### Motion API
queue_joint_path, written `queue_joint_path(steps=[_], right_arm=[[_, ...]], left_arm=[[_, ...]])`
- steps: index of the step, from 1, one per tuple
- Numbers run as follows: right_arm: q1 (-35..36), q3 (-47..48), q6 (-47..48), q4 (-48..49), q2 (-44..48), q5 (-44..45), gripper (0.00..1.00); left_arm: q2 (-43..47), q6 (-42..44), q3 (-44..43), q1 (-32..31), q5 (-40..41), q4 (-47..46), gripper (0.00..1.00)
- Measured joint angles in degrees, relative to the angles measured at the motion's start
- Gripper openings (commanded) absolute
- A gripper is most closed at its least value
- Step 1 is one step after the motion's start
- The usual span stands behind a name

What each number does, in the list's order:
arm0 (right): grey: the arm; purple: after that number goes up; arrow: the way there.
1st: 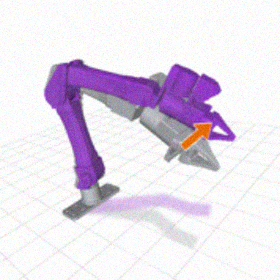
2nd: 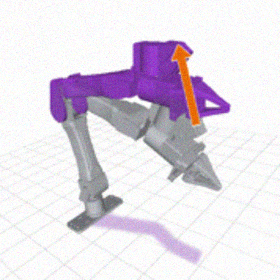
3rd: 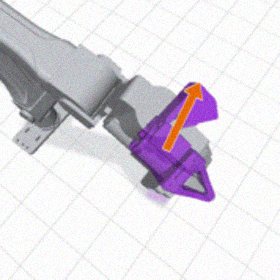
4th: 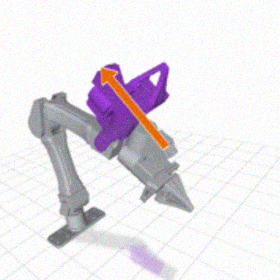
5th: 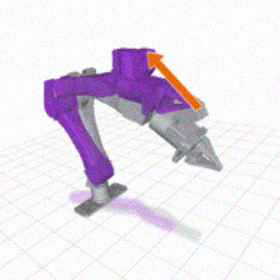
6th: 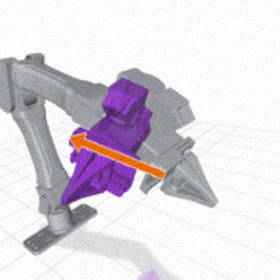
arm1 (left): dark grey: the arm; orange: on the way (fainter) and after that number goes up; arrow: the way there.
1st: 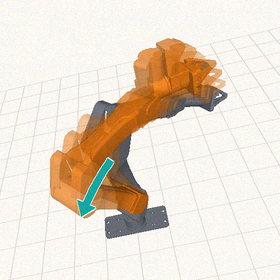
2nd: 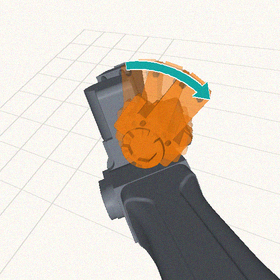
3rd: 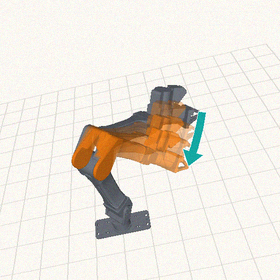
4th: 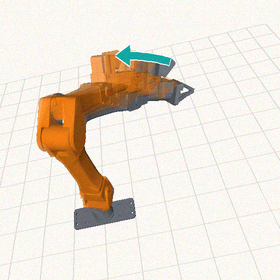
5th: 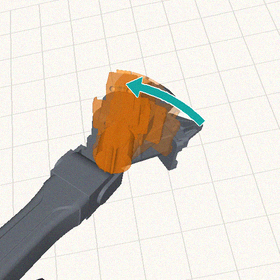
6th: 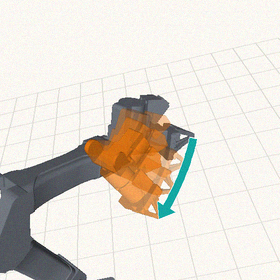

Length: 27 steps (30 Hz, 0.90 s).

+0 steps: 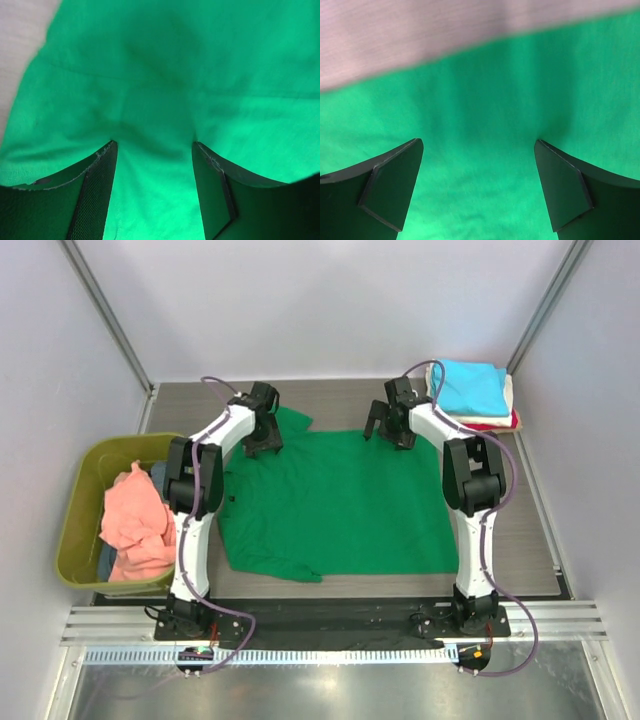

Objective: Fold and stack the t-shirts
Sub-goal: Flatten the tshirt out

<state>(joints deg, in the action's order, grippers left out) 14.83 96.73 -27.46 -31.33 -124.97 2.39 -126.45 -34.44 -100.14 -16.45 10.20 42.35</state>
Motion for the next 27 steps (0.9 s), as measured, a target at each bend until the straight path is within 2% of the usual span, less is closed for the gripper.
queue_joint_path(steps=[4, 10, 12, 15, 18, 24, 27], right_arm=[[-0.76, 8.37, -0.04, -1.14, -5.16, -0.24, 1.0], [-1.53, 24.61, -0.07, -3.08, -14.45, -3.91, 0.97], [-1.66, 25.33, -0.02, -3.67, -14.56, -5.27, 0.98], [-1.33, 24.9, 0.26, -4.17, -12.94, -6.36, 0.98], [-0.13, 19.8, 0.66, -3.67, -7.89, -6.36, 0.98], [5.42, -0.68, 1.2, 0.72, 12.96, -5.53, 0.98], [8.15, -12.52, 0.59, 4.42, 23.8, -6.43, 0.98]], left_arm=[[-7.45, 0.15, -12.46, 1.22, 0.02, 2.69, 0.63], [-21.09, 1.9, -40.89, 3.23, -1.09, 9.75, 0.63], [-19.67, 2.14, -40.65, 3.48, -0.85, 11.28, 0.66], [-7.87, 2.1, -25.31, 3.1, -0.24, 9.44, 0.66], [8.72, 1.62, -8.07, 1.95, 0.52, 8.02, 0.66], [40.92, -0.55, 19.19, -2.51, 4.7, 1.99, 0.61], [48.33, -2.91, 30.08, -6.4, 5.01, 1.16, 0.6]])
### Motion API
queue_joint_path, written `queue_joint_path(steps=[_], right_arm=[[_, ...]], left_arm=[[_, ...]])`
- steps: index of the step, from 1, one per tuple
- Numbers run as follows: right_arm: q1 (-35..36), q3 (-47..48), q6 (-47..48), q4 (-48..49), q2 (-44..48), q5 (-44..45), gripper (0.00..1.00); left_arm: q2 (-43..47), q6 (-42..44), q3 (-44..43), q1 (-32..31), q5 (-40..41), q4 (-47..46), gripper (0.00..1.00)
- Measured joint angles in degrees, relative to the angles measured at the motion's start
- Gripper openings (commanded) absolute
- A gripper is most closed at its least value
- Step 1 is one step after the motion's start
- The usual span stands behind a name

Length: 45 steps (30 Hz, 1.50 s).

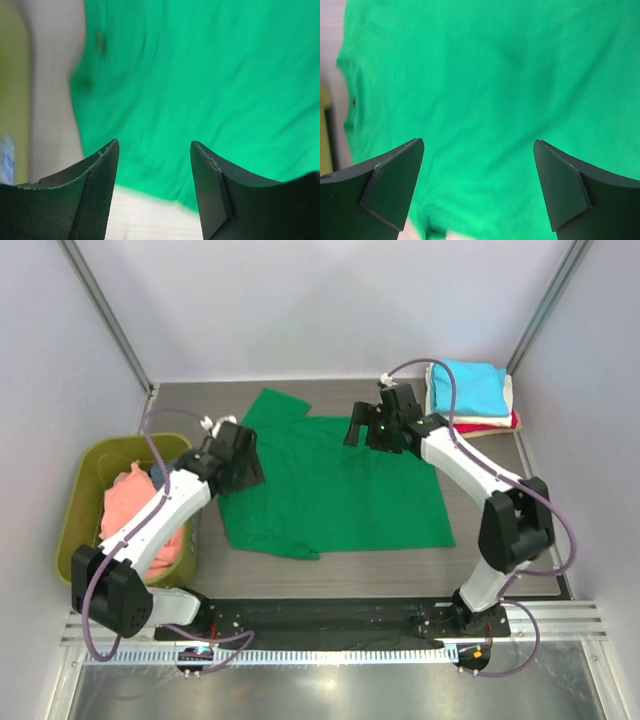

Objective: Fold and stack the t-shirts
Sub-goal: Flatten the tshirt out

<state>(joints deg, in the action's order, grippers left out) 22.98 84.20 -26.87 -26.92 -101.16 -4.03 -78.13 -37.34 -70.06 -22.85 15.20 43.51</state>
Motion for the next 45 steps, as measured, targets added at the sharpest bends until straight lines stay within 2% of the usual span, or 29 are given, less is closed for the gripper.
queue_joint_path(steps=[5, 9, 12, 23, 25, 27, 28, 31, 32, 34, 38, 42, 45], right_arm=[[0.72, -17.14, -1.79, 4.74, 11.21, -1.53, 0.98], [0.52, -26.67, -2.73, 5.05, 14.71, -2.12, 0.98], [0.52, -30.05, -3.23, 4.68, 17.79, -2.38, 0.98], [0.52, -31.32, -3.32, 6.84, 22.34, -3.19, 0.98], [0.52, -31.98, -3.3, 6.8, 22.29, -3.19, 0.98], [0.52, -32.44, -3.26, 6.75, 22.25, -3.19, 0.98], [0.52, -32.52, -3.21, 6.71, 22.16, -3.19, 0.98], [0.52, -32.52, -2.97, 6.78, 21.7, -3.13, 0.98], [0.52, -32.52, -2.93, 6.8, 21.49, -3.15, 0.97], [0.52, -32.52, -2.8, 6.78, 20.9, -3.15, 0.97], [0.52, -32.52, -2.73, 6.69, 20.52, -3.19, 0.97], [0.52, -32.33, -2.29, 6.21, 20.55, -2.99, 0.97], [0.52, -31.76, -1.9, 5.55, 20.52, -2.84, 0.97]], left_arm=[[8.26, -7.78, 18.95, -8.68, -0.37, 1.77, 0.56], [19.56, -14.8, 28.52, -14.84, -0.42, 2.95, 0.56], [24.46, -18.71, 33.77, -15.78, -0.74, 1.31, 0.56], [15.72, -21.24, 40.54, -15.61, -0.61, -11.23, 0.54], [13.94, -21.27, 40.74, -15.43, -0.5, -13.33, 0.54], [13.03, -21.31, 40.74, -15.28, -0.2, -14.95, 0.48], [12.74, -21.33, 40.76, -15.26, -0.17, -15.82, 0.39], [11.89, -21.22, 40.98, -15.26, 0.28, -17.62, 0.22], [11.76, -21.09, 41.07, -15.26, 0.52, -18.03, 0.09], [11.69, -20.61, 41.05, -15.26, 1.25, -18.03, 0.02], [11.76, -18.34, 36.81, -15.26, 2.93, -13.7, 0.01], [8.55, -14.49, 21.94, -14.8, 3.98, -8.11, 0.02], [-0.42, -11.04, 8.07, -12.74, 3.15, -6.93, 0.21]])
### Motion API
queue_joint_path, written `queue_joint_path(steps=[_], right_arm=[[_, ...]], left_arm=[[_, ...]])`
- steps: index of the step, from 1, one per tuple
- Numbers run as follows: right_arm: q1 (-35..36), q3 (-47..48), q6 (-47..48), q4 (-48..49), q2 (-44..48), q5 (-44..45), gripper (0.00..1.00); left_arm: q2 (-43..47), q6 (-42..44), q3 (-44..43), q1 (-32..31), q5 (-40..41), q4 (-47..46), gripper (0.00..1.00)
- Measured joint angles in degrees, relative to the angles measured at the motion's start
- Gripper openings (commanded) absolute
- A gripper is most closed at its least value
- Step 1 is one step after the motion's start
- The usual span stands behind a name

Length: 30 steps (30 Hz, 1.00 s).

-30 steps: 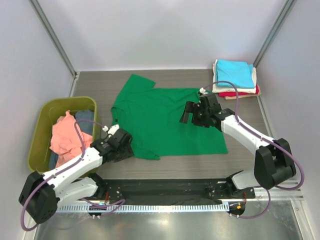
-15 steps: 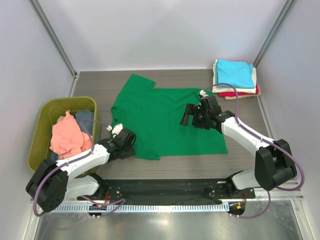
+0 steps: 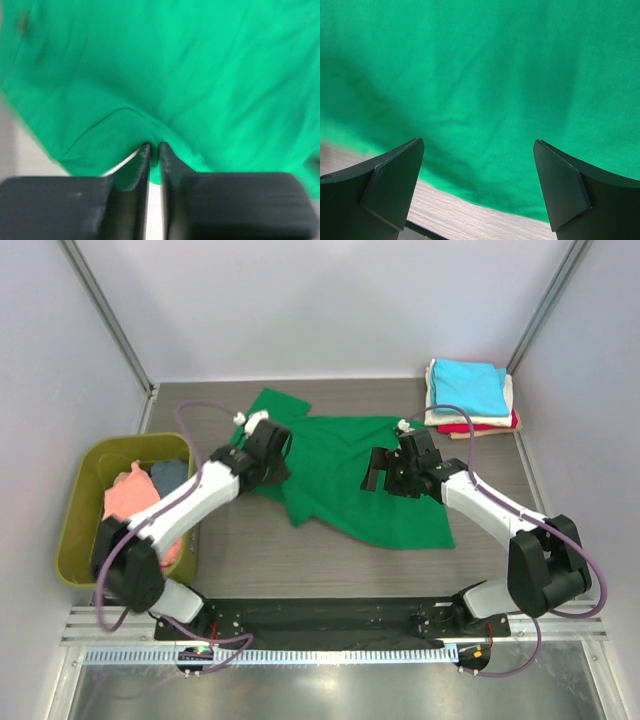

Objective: Fold and stack the t-shirts
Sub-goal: Flatten the tshirt out

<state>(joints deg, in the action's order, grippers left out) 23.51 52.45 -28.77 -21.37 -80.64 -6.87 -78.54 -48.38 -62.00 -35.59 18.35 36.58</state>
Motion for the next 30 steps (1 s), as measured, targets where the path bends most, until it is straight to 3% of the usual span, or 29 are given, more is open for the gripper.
queue_joint_path(steps=[3, 4, 7, 13, 19, 25, 30], right_arm=[[0.0, 1.05, 0.2, -0.35, -0.02, -0.11, 0.97], [0.0, 1.36, 0.22, -0.46, -0.02, -0.22, 0.97], [0.0, 1.55, 0.42, -0.63, -0.02, -0.37, 0.98], [0.0, 0.9, 1.05, -1.07, -0.02, -0.35, 0.98], [0.0, 0.92, 1.44, -0.92, -2.4, -0.81, 0.97], [0.0, 1.31, 1.49, -0.94, -3.98, -1.4, 0.97], [0.0, 1.38, 1.42, -0.9, -3.96, -2.12, 0.97]], left_arm=[[-14.45, 3.76, -13.68, 3.54, -2.82, 0.66, 0.36], [-18.47, 4.37, -16.63, 4.24, -3.65, 0.48, 0.46], [-24.41, 5.77, -15.3, 5.03, -4.98, -0.74, 0.55], [-15.41, 5.6, -2.01, 2.8, -4.87, 2.64, 0.54], [-2.49, 5.35, 5.05, 2.95, -3.5, -1.92, 0.5], [-8.57, 5.42, 5.95, 3.1, -5.27, -9.09, 0.39], [-15.76, 5.46, 4.7, 4.22, -7.26, -11.74, 0.38]])
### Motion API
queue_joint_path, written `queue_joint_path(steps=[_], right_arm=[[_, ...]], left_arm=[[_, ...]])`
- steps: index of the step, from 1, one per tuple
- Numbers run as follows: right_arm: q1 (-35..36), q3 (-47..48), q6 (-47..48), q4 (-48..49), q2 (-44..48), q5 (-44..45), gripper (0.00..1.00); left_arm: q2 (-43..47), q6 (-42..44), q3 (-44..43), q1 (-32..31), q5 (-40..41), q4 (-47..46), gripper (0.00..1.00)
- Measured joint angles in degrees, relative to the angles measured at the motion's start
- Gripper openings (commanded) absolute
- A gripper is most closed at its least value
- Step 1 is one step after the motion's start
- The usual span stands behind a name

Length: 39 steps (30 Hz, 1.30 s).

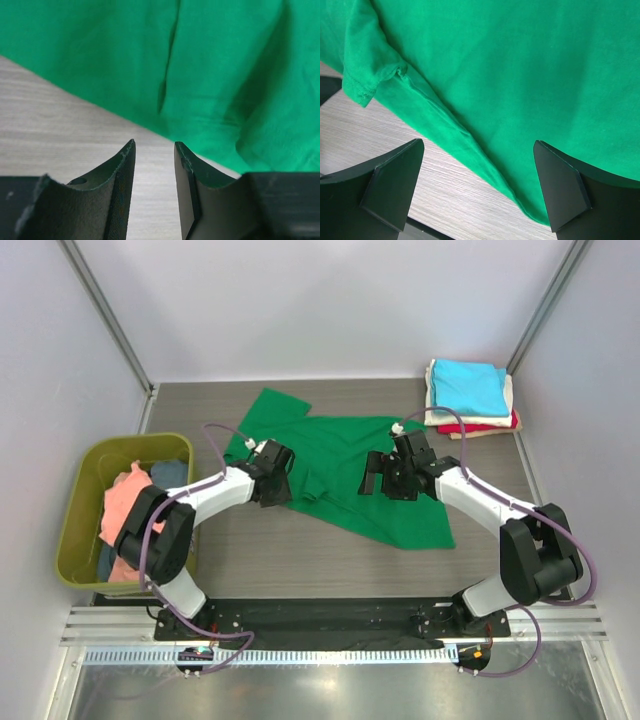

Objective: Fold and stack the t-shirts
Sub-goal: Flatten the tshirt out

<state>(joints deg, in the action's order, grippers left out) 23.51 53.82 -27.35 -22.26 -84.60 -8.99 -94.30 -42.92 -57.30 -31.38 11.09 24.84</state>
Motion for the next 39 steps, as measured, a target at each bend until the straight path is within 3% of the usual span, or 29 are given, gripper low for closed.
queue_joint_path(steps=[20, 29, 33, 39], right_arm=[[0.0, -0.04, -0.15, 0.61, -0.37, -1.73, 0.97], [0.0, -0.02, -0.15, 0.94, -1.36, -1.86, 0.97], [0.0, -0.02, -0.15, 1.16, -1.86, -1.9, 0.97], [0.0, -0.02, -0.15, 1.22, -2.25, -1.9, 0.97]], left_arm=[[-7.65, 1.4, -4.44, 1.22, -1.25, -4.57, 0.32], [-7.67, 1.68, -4.44, 1.51, -1.55, -5.03, 0.17], [-7.67, 1.86, -4.44, 1.51, -1.68, -5.14, 0.01], [-7.58, 2.49, -4.44, 1.51, -1.86, -5.16, 0.0]])
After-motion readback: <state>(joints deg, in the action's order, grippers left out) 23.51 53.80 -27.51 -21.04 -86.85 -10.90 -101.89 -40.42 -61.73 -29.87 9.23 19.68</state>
